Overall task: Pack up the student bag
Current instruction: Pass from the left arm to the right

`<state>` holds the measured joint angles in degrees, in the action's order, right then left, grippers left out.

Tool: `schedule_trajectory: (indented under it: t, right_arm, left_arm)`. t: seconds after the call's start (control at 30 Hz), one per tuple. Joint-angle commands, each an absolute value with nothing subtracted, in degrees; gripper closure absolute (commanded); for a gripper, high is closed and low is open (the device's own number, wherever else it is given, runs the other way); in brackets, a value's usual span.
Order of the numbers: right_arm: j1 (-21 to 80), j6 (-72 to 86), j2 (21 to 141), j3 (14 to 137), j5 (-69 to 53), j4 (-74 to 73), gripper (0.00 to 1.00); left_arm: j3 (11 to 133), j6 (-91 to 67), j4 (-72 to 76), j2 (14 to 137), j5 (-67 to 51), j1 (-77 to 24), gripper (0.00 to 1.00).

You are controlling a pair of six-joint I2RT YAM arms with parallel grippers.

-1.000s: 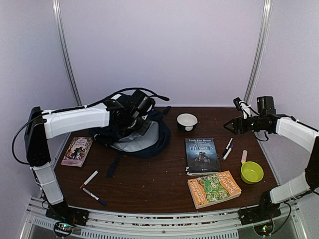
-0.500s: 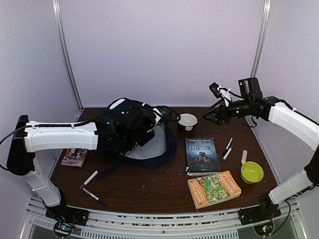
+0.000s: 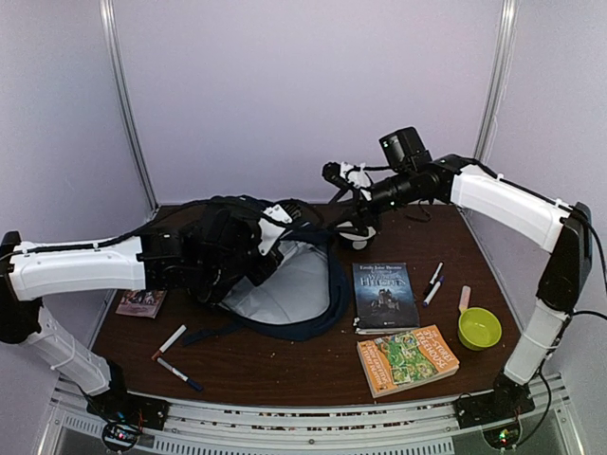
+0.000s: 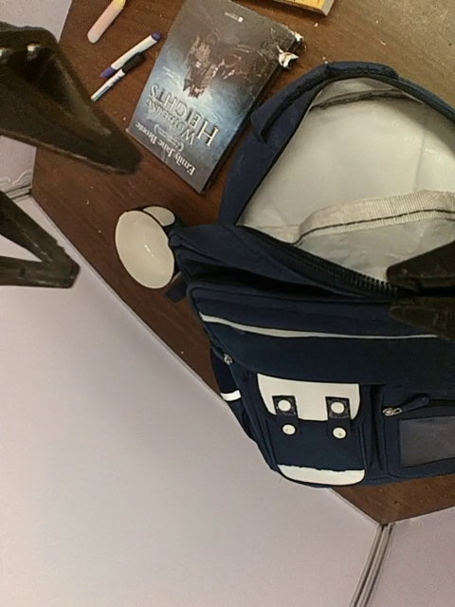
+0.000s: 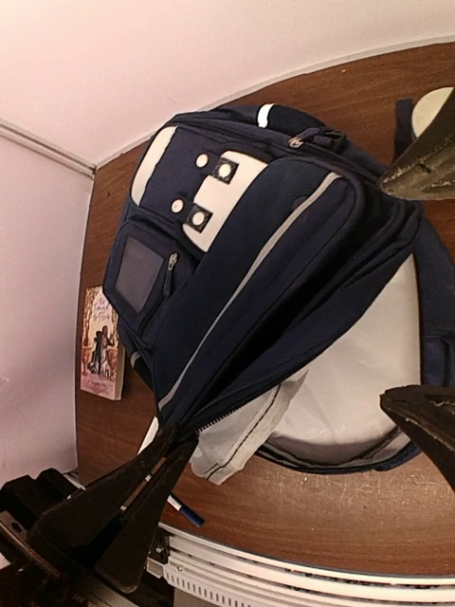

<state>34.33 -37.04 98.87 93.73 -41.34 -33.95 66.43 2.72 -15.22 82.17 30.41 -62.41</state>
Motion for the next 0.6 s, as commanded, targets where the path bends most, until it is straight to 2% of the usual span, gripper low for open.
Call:
schedule_trajectory:
  t: [0.0, 0.2, 0.37, 0.5, 0.57]
  right_arm:
    - [37.56, -40.60, 103.85, 98.78, -41.32, -36.31, 0.32]
    - [39.67, -41.37, 107.60, 100.91, -41.95, -36.52, 0.33]
    - [39.73, -41.14, 110.11, 102.34, -40.46, -36.06, 0.44]
    - [39.73, -40.20, 110.95, 102.42, -38.27, -33.37, 0.42]
    - [39.72, -39.75, 111.66, 102.90, -38.06, -32.44, 0.45]
  left_arm:
    - [65.31, 0.16, -8.10, 77.34, 29.98, -61.03, 1.00]
    - [63.99, 0.64, -8.36, 74.67, 29.70, -60.41, 1.00]
    - [63.05, 1.47, -8.65, 72.86, 30.39, -59.84, 1.00]
    - [62.47, 1.54, -8.92, 71.65, 30.06, -59.52, 1.00]
    - [62.12, 1.17, -9.16, 71.11, 29.29, -59.14, 1.00]
